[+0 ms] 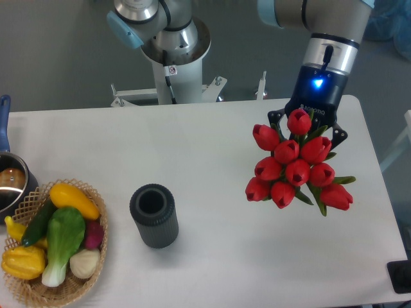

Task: Insert the flowers into the vase
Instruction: 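Carry the red tulip bunch in the gripper over to the black vase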

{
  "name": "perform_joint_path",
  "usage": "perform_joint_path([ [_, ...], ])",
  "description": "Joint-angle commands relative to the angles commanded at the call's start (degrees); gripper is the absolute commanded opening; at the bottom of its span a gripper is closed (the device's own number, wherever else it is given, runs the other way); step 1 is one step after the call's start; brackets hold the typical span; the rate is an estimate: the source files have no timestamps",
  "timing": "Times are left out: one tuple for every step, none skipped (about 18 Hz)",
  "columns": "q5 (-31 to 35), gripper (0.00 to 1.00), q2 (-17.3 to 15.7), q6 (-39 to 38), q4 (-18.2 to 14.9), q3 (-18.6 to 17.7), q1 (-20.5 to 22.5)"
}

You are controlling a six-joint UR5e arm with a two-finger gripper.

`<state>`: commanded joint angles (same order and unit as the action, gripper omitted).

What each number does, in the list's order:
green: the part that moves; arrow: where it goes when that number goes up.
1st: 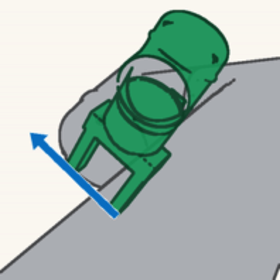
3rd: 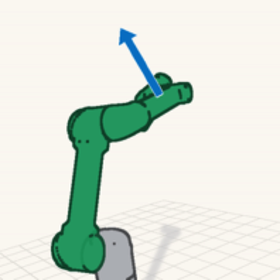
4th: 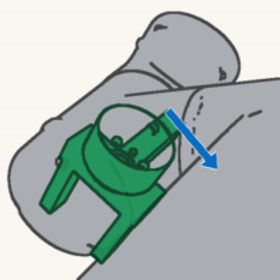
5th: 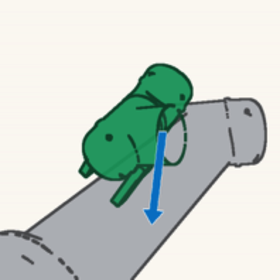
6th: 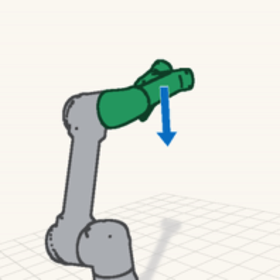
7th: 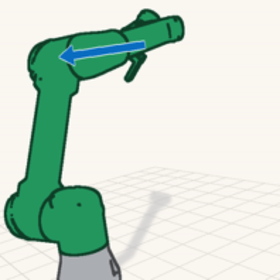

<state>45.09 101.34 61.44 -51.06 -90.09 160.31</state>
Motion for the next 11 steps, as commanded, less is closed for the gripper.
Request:
perform_joint_path([
  [0.0,0.13,0.0,0.1,0.1,-0.2,-0.1],
  [0.0,0.13,0.0,0.1,0.1,-0.2,0.1],
  [-0.4,0.13,0.0,-0.1,0.1,0.5,0.4],
  [-1.3,0.13,0.0,-0.5,0.1,1.0,0.4],
  [-2.2,0.13,0.0,-0.9,0.0,0.6,0.8],
  [-2.5,0.13,0.0,-0.5,0.1,-0.2,1.1],
  [-2.6,0.13,0.0,-0.4,0.2,-0.4,1.2],
  [-2.8,0.13,0.0,-0.4,0.2,-0.4,1.2],
  [-3.3,0.13,0.0,-0.4,0.2,-0.3,1.1],
  [-4.5,0.13,0.0,-0.4,0.2,0.0,0.9],
  [-5.4,0.13,0.1,-0.4,0.2,0.2,0.8],
])
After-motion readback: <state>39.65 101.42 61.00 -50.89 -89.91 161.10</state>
